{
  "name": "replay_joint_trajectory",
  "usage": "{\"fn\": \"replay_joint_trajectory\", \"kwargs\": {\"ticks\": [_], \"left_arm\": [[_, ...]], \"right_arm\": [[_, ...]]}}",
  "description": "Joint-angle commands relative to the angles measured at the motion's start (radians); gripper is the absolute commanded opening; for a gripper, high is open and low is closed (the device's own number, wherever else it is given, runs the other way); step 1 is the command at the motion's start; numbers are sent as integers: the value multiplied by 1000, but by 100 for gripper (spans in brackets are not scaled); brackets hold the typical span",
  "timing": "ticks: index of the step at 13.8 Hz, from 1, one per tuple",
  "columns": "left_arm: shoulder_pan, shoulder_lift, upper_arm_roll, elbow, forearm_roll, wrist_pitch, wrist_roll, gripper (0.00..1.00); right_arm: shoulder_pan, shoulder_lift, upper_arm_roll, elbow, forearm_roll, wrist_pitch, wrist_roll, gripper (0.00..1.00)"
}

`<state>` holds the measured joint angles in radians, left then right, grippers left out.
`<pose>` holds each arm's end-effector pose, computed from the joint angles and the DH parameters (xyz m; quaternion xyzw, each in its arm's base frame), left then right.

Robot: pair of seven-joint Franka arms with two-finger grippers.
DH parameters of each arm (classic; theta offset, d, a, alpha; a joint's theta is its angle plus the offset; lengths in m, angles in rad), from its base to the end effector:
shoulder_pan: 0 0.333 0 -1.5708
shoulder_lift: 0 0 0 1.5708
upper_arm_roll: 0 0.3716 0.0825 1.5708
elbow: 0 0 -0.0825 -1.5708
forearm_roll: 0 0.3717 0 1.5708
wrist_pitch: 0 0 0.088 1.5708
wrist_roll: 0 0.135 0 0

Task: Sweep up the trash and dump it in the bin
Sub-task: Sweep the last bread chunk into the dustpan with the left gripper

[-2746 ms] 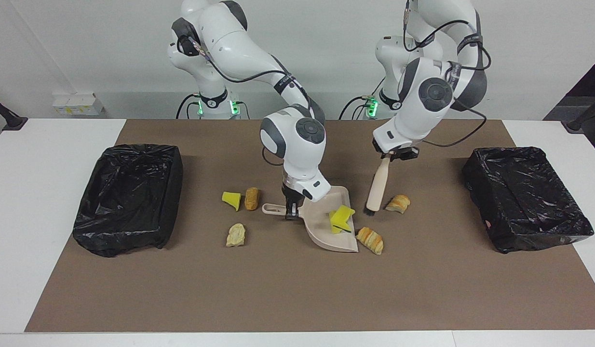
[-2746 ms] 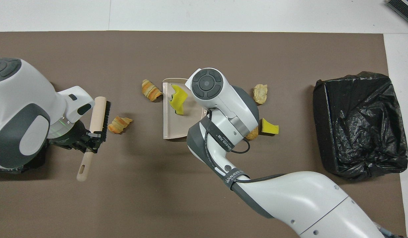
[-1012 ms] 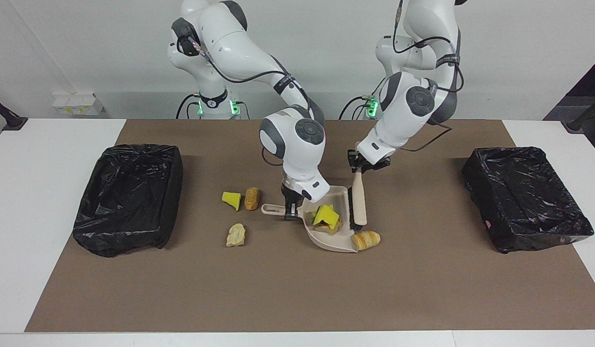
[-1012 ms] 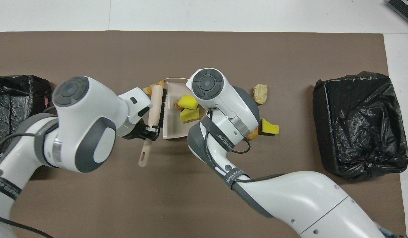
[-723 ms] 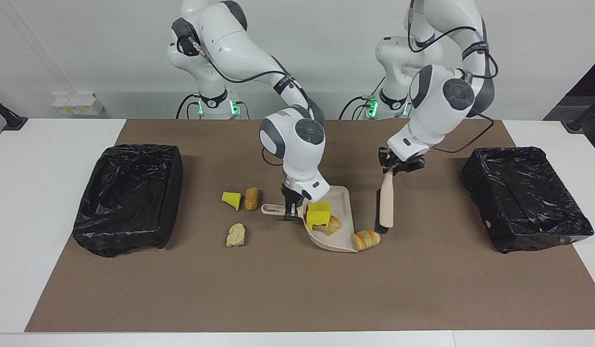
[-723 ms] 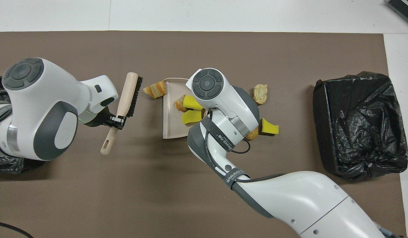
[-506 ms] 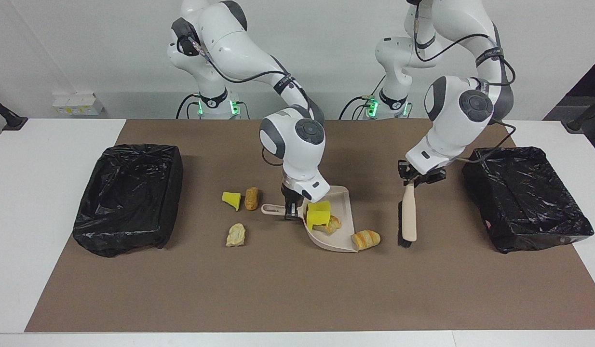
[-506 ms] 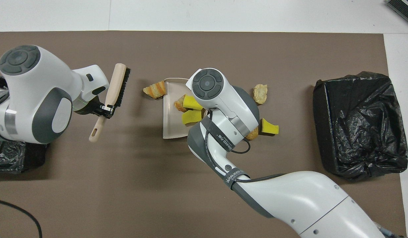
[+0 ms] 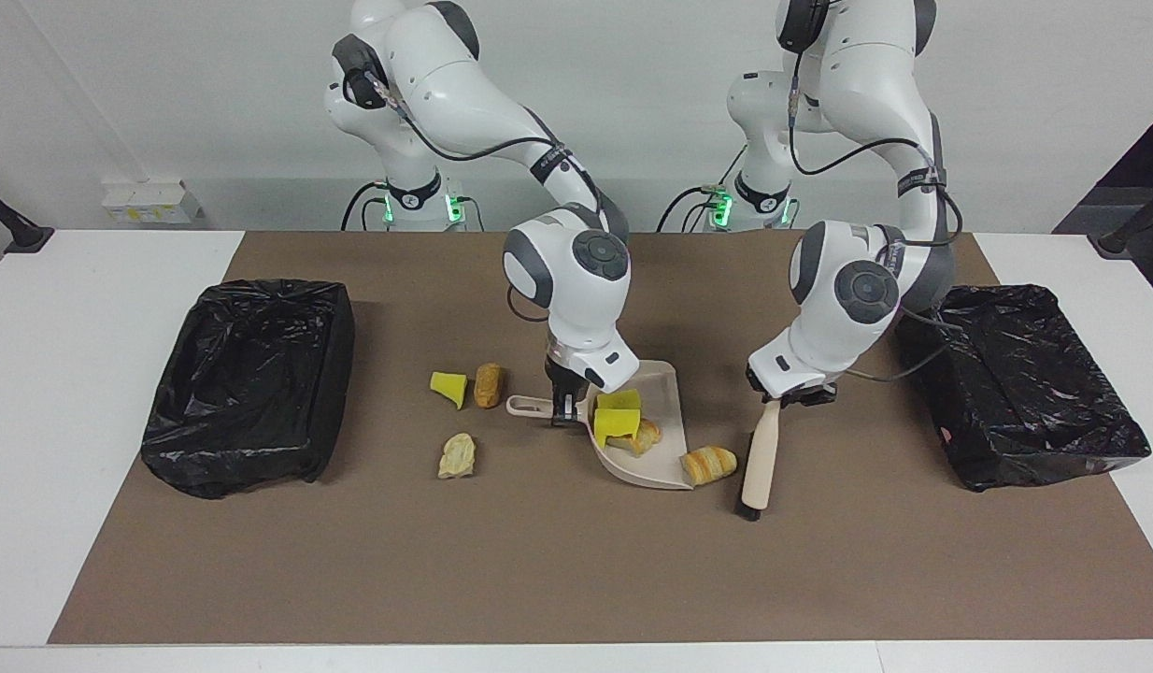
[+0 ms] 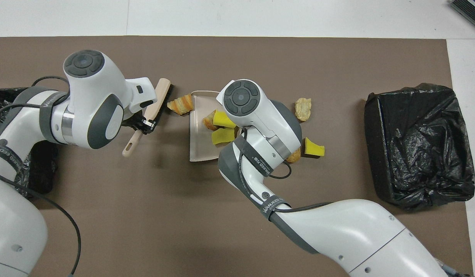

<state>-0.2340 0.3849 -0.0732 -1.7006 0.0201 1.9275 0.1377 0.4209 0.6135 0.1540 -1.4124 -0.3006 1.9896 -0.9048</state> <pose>0.6176 -0.1887 0.3886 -0.9718 0.2225 0.0785 0.0019 0.6438 0.3581 0.3672 0.7009 0.7072 -0.0285 0.0883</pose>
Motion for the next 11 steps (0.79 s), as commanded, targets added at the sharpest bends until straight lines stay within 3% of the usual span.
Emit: {"fn": "replay_joint_trajectory", "kwargs": {"ticks": [1, 4, 8, 11], "left_arm": [[-44, -76, 7, -88, -9, -37, -18, 0], [-92, -156, 7, -166, -126, -62, -68, 0], [-163, -178, 9, -197, -207, -42, -125, 0], [-154, -178, 10, -188, -209, -48, -145, 0]], "right_arm": [[-4, -11, 10, -30, -6, 14, 6, 0], [-5, -11, 10, -31, -5, 14, 6, 0], [-5, -9, 10, -30, -5, 15, 6, 0], [-7, -9, 10, -30, -5, 17, 3, 0]]}}
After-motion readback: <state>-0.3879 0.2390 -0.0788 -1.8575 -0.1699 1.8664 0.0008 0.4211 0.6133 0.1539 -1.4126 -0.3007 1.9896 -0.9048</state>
